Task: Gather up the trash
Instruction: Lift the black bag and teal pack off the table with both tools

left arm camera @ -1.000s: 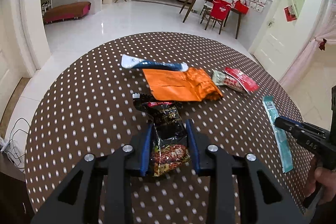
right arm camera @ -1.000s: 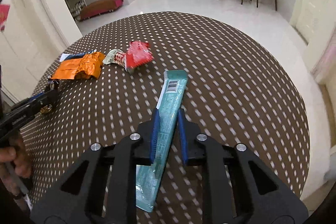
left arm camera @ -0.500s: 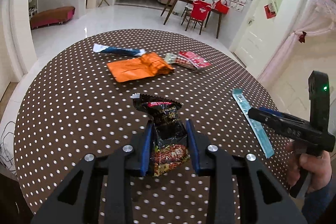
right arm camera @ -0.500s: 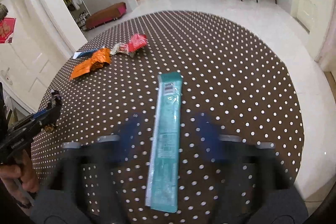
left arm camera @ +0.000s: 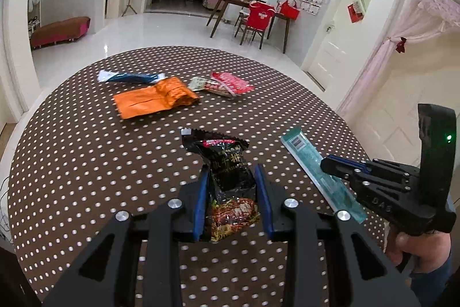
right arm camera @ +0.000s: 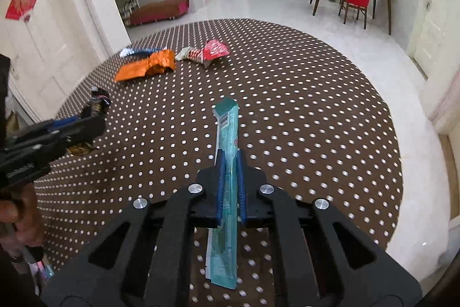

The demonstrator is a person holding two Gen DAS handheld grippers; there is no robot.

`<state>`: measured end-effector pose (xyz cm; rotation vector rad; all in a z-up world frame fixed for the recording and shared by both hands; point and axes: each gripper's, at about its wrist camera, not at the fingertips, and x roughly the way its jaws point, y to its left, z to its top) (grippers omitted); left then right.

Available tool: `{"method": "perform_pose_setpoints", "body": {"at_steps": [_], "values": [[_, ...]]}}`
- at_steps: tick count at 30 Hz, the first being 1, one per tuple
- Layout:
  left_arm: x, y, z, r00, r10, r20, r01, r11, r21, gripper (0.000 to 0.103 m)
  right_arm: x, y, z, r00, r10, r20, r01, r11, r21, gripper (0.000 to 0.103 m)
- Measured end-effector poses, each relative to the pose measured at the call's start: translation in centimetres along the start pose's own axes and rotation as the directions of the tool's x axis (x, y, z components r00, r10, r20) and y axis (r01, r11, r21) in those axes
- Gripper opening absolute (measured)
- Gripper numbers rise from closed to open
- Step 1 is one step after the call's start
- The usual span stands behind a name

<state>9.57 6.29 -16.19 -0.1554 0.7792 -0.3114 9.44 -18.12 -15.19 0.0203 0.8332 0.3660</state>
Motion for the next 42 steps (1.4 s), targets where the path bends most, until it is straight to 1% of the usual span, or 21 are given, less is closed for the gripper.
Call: {"method": "perform_pose_setpoints", "body": {"at_steps": [3, 6, 15, 16, 18, 20, 22, 23, 24, 28, 29, 30, 31, 32, 34, 35, 36, 37, 39, 42], "values": [[0.5, -1.1, 0.3, 1.000, -0.016, 0.001, 0.016, 1.000, 0.016, 0.031, -1.2, -1.0, 0.0, 1.000, 0.019, 0.024, -0.020, 1.000, 0.023, 0.008], [0.7, -2.3, 0.6, 0.999, -0.033, 0.006, 0.032, 0.999, 0.030, 0.031, -2.4, -1.7, 0.1, 0.999, 0.014, 0.047, -0.015, 0.999, 0.034, 0.008], [1.5, -6.4, 1.2, 0.997, -0.081, 0.005, 0.080, 0.993, 0.086, 0.031, -5.9, -6.0, -0.6, 0.995, -0.011, 0.097, 0.001, 0.994, 0.105, 0.007], [1.8, -6.9, 1.2, 0.996, -0.087, 0.001, 0.086, 0.992, 0.093, 0.031, -6.1, -6.5, -0.7, 0.995, -0.004, 0.096, -0.007, 0.993, 0.114, 0.007], [2.1, -7.6, 1.1, 0.996, -0.094, -0.005, 0.094, 0.990, 0.103, 0.031, -5.8, -7.3, -1.3, 0.997, 0.034, 0.068, -0.043, 0.991, 0.129, 0.008], [2.4, -8.4, 1.0, 0.995, -0.104, -0.013, 0.104, 0.988, 0.114, 0.031, -5.0, -7.7, -1.9, 0.999, 0.027, 0.024, -0.030, 0.992, 0.122, 0.009], [2.6, -8.9, 1.0, 0.994, -0.108, -0.017, 0.110, 0.986, 0.123, 0.031, -4.3, -7.7, -2.5, 1.000, 0.023, -0.014, -0.021, 0.994, 0.108, 0.034], [2.7, -9.2, 0.9, 0.994, -0.111, -0.019, 0.113, 0.985, 0.127, 0.031, -4.2, -7.6, -2.9, 1.000, 0.018, -0.024, -0.015, 0.995, 0.097, 0.058], [2.8, -9.5, 0.9, 0.993, -0.113, -0.022, 0.115, 0.985, 0.131, 0.031, -4.0, -7.2, -3.1, 1.000, 0.013, -0.028, -0.011, 0.997, 0.077, 0.061], [3.2, -9.8, 0.7, 0.993, -0.112, -0.031, 0.116, 0.984, 0.137, 0.031, -3.9, -6.0, -3.4, 0.999, 0.039, -0.031, -0.037, 0.998, 0.046, 0.060], [3.3, -9.8, 0.7, 0.993, -0.112, -0.032, 0.115, 0.984, 0.136, 0.031, -3.6, -5.0, -3.4, 0.998, 0.031, -0.048, -0.031, 1.000, 0.003, 0.043], [3.3, -10.0, 0.7, 0.993, -0.111, -0.033, 0.115, 0.984, 0.136, 0.031, -2.9, -4.0, -3.6, 0.997, 0.007, -0.074, -0.010, 0.999, -0.047, 0.027], [3.4, -10.0, 0.7, 0.993, -0.112, -0.034, 0.115, 0.984, 0.135, 0.031, -2.5, -3.0, -3.7, 0.997, -0.041, -0.073, 0.034, 0.995, -0.096, 0.024], [3.4, -10.0, 0.8, 0.993, -0.112, -0.035, 0.115, 0.984, 0.135, 0.031, -2.4, -1.8, -3.9, 0.994, -0.084, -0.067, 0.073, 0.985, -0.158, 0.023], [3.5, -10.2, 0.9, 0.993, -0.110, -0.037, 0.114, 0.984, 0.136, 0.031, -2.4, -0.9, -3.9, 0.989, -0.133, -0.060, 0.118, 0.970, -0.212, 0.018], [3.5, -10.3, 0.9, 0.993, -0.111, -0.037, 0.115, 0.984, 0.137, 0.031, -2.6, -1.0, -3.7, 0.990, -0.131, -0.056, 0.117, 0.971, -0.208, 0.014], [3.5, -10.4, 0.9, 0.993, -0.111, -0.036, 0.115, 0.984, 0.139, 0.031, -2.9, -1.3, -3.6, 0.992, -0.111, -0.051, 0.100, 0.977, -0.188, 0.011], [3.5, -10.5, 1.0, 0.993, -0.110, -0.034, 0.114, 0.983, 0.142, 0.031, -3.2, -1.7, -3.5, 0.994, -0.101, -0.045, 0.092, 0.981, -0.169, 0.011], [3.5, -10.8, 1.2, 0.993, -0.111, -0.033, 0.115, 0.983, 0.145, 0.031, -3.8, -2.7, -3.5, 0.993, -0.114, -0.030, 0.108, 0.984, -0.144, 0.010], [3.7, -11.3, 1.4, 0.993, -0.115, -0.033, 0.118, 0.982, 0.147, 0.031, -4.6, -4.1, -3.8, 0.995, -0.095, -0.016, 0.093, 0.991, -0.101, 0.009]]}}
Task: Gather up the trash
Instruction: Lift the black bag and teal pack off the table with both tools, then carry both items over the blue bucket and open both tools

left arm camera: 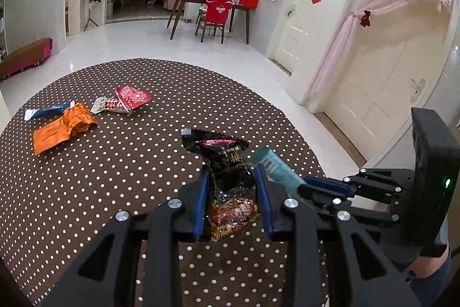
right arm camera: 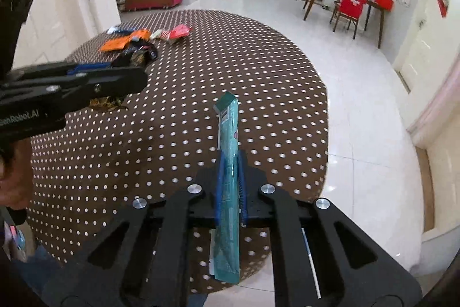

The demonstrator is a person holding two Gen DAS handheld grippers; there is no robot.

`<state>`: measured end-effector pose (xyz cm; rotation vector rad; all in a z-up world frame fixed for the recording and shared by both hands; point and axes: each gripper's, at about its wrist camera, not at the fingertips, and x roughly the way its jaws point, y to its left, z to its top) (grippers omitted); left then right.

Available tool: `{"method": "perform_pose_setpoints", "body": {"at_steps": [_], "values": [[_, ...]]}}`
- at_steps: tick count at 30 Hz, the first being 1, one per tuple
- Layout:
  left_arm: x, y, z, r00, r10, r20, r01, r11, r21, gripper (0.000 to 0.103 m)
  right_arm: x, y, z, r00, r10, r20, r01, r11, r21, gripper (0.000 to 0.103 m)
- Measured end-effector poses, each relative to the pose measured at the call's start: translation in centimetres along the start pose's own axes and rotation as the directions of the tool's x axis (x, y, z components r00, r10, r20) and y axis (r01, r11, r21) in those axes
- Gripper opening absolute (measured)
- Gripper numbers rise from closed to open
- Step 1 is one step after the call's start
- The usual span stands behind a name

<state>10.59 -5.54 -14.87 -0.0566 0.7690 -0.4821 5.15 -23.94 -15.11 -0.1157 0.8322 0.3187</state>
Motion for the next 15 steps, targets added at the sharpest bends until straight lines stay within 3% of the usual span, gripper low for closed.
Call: {"method": "perform_pose_setpoints", "body": {"at_steps": [8, 15], "values": [[0.7, -1.8, 0.2, 1.000, -0.025, -0.002, 0.025, 1.000, 0.019, 0.031, -3.4, -4.6, -0.5, 0.998, -0.011, 0.064, 0.003, 0.993, 0.115, 0.009], [1.8, -4.7, 1.5, 0.998, -0.069, 0.003, 0.069, 0.996, 0.056, 0.031, -6.0, -10.6, -1.7, 0.991, -0.081, 0.109, 0.051, 0.965, 0.255, 0.009]]}}
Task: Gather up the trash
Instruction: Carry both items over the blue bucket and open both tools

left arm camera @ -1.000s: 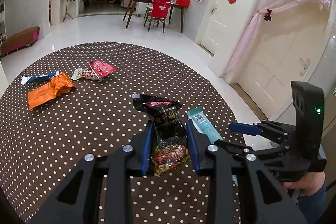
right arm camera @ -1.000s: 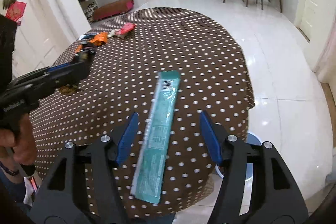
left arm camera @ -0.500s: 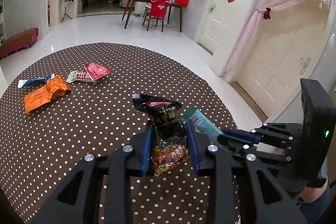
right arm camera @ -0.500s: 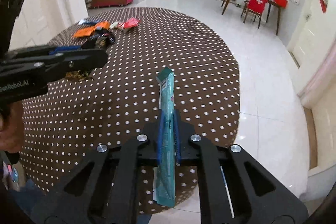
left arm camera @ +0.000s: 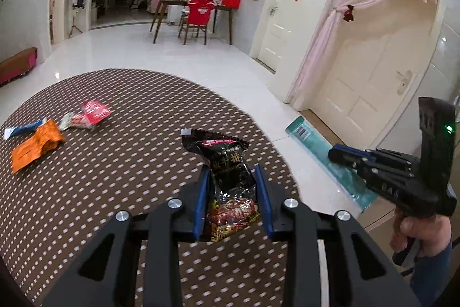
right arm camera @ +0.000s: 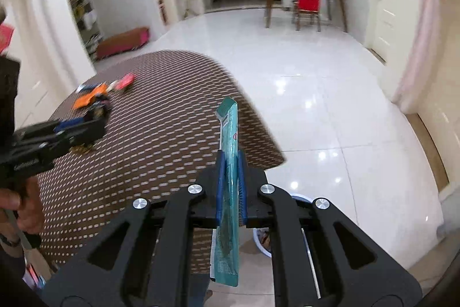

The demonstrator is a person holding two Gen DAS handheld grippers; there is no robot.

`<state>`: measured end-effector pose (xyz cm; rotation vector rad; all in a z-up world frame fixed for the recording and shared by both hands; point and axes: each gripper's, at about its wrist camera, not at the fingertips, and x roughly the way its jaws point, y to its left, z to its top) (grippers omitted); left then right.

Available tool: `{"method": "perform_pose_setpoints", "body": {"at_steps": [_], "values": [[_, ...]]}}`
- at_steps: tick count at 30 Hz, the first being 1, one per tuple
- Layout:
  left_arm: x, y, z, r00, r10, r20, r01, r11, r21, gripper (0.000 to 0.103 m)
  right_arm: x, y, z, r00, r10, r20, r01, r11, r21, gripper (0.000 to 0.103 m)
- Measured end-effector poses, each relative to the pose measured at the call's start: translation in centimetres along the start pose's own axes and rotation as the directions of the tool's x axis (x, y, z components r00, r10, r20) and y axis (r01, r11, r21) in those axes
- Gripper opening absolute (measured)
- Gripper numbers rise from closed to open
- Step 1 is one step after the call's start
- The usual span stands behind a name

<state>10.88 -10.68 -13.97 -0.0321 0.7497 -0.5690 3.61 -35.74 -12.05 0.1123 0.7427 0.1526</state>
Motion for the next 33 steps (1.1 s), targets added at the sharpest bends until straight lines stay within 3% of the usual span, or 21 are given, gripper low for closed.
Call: {"method": "perform_pose_setpoints", "body": {"at_steps": [5, 12, 13, 14, 15, 16, 19, 20, 26, 31, 32, 33], "values": [[1.9, -2.6, 0.7, 0.999, -0.048, -0.009, 0.048, 0.998, 0.033, 0.031, 1.1, -5.4, -0.6, 0.999, -0.035, -0.018, 0.037, 0.992, 0.124, 0.009], [6.0, -6.8, 1.6, 0.993, -0.102, -0.066, 0.107, 0.991, 0.077, 0.031, 7.1, -11.5, -3.4, 0.995, 0.011, -0.104, 0.019, 0.958, 0.287, 0.012], [6.5, -7.2, 1.6, 0.991, -0.109, -0.075, 0.115, 0.990, 0.081, 0.030, 8.1, -12.2, -3.8, 0.992, 0.017, -0.122, 0.022, 0.951, 0.308, 0.015], [7.4, -8.0, 1.8, 0.989, -0.119, -0.091, 0.127, 0.988, 0.088, 0.030, 9.1, -13.0, -4.4, 0.990, 0.020, -0.139, 0.028, 0.943, 0.331, 0.032], [8.0, -8.5, 1.9, 0.987, -0.123, -0.101, 0.133, 0.987, 0.092, 0.030, 9.8, -13.9, -4.9, 0.989, 0.018, -0.146, 0.035, 0.933, 0.358, 0.061], [8.7, -9.0, 2.0, 0.985, -0.130, -0.114, 0.141, 0.985, 0.097, 0.030, 9.9, -14.5, -5.3, 0.989, 0.020, -0.144, 0.037, 0.925, 0.379, 0.067], [10.9, -10.8, 2.2, 0.977, -0.150, -0.155, 0.169, 0.979, 0.118, 0.030, 9.5, -16.2, -6.2, 0.993, 0.027, -0.111, 0.025, 0.893, 0.448, 0.068], [11.9, -11.4, 2.3, 0.973, -0.156, -0.172, 0.179, 0.976, 0.124, 0.030, 9.0, -16.8, -6.4, 0.995, 0.024, -0.093, 0.022, 0.881, 0.472, 0.073], [16.9, -13.7, 2.1, 0.945, -0.186, -0.270, 0.229, 0.964, 0.136, 0.030, 4.1, -20.1, -6.5, 0.998, -0.054, 0.019, 0.034, 0.830, 0.556, 0.087], [20.9, -14.6, 2.0, 0.914, -0.191, -0.357, 0.248, 0.961, 0.121, 0.032, 1.0, -21.0, -5.3, 0.992, -0.089, 0.085, 0.024, 0.820, 0.572, 0.090], [21.4, -14.7, 2.1, 0.908, -0.189, -0.374, 0.249, 0.961, 0.118, 0.035, 0.7, -21.3, -5.1, 0.991, -0.095, 0.094, 0.024, 0.821, 0.570, 0.092], [21.7, -14.8, 2.3, 0.905, -0.190, -0.380, 0.251, 0.961, 0.117, 0.050, 0.3, -21.4, -4.9, 0.990, -0.099, 0.101, 0.024, 0.822, 0.569, 0.093]]}}
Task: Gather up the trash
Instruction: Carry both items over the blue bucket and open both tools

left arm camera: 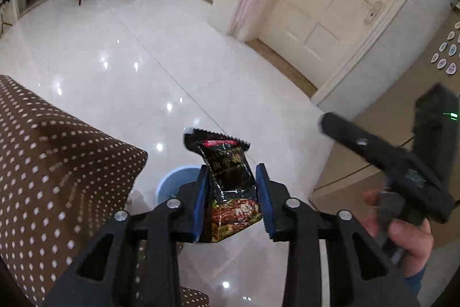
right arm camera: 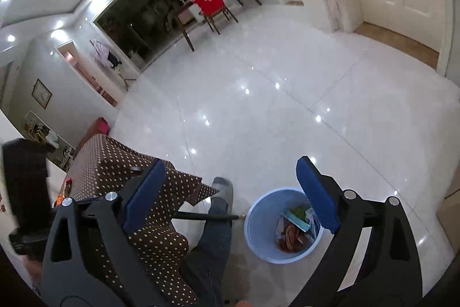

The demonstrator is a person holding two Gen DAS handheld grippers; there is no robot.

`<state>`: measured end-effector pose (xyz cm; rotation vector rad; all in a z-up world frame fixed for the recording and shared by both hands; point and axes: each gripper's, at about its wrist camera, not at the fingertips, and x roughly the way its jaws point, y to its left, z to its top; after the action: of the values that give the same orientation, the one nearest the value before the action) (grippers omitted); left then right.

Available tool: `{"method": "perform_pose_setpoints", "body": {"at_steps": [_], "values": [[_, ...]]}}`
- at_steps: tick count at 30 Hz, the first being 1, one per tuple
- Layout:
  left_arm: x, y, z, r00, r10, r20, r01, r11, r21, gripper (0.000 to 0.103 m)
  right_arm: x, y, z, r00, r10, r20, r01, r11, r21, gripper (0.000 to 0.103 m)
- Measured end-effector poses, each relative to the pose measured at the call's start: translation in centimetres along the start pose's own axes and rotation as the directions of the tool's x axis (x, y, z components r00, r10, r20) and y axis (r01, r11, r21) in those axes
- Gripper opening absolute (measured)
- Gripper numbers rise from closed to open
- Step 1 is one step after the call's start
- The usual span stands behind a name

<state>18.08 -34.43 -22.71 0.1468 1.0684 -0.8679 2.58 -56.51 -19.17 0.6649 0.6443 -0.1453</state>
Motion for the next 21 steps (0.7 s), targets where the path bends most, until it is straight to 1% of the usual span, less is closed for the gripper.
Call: {"method": "perform_pose_setpoints", "body": {"at_steps": [1, 2, 3, 4, 8, 12, 15, 18, 21], "values": [[-0.1, 0.1, 0.2, 1.000, 0.005, 0.005, -0.005, 1.000, -0.001, 0.061, -0.4, -0.1, 0.0, 1.000, 0.000, 0.006, 0.000, 1.000, 0.000, 0.094], [-0.2, 0.2, 0.3, 1.000, 0.014, 0.017, -0.014, 1.000, -0.002, 0.079, -0.8, 0.0, 0.2, 1.000, 0.000, 0.013, 0.000, 1.000, 0.001, 0.095], [-0.6, 0.2, 0.4, 0.999, 0.024, 0.041, -0.024, 1.000, -0.001, 0.087, -0.5, 0.1, 0.0, 1.000, 0.001, 0.015, -0.001, 1.000, 0.002, 0.096], [-0.9, 0.2, 0.5, 0.998, 0.030, 0.057, -0.030, 1.000, 0.000, 0.088, -0.7, 0.3, -0.1, 1.000, 0.002, 0.017, -0.002, 1.000, 0.001, 0.097], [-2.2, 0.9, 0.4, 0.996, 0.045, 0.077, -0.044, 0.999, -0.016, 0.089, -0.6, 0.8, -0.3, 1.000, -0.015, 0.014, 0.015, 1.000, -0.004, 0.097], [-4.2, 0.6, 0.4, 0.989, 0.061, 0.133, -0.057, 0.998, -0.030, 0.090, -0.5, 2.4, -0.7, 0.999, -0.036, 0.021, 0.036, 0.999, -0.022, 0.097], [-6.7, 0.8, -0.2, 0.978, 0.074, 0.193, -0.069, 0.997, -0.031, 0.092, -0.9, 4.5, -0.9, 0.999, -0.029, 0.031, 0.030, 0.998, -0.047, 0.097], [-9.3, 1.1, -0.9, 0.963, 0.098, 0.251, -0.093, 0.995, -0.032, 0.093, -1.1, 6.4, -1.1, 0.999, -0.012, 0.038, 0.015, 0.996, -0.083, 0.097], [-11.7, 1.8, -1.6, 0.947, 0.123, 0.296, -0.115, 0.992, -0.043, 0.093, -1.3, 9.2, -1.4, 0.999, 0.007, 0.041, -0.001, 0.992, -0.129, 0.097]]}}
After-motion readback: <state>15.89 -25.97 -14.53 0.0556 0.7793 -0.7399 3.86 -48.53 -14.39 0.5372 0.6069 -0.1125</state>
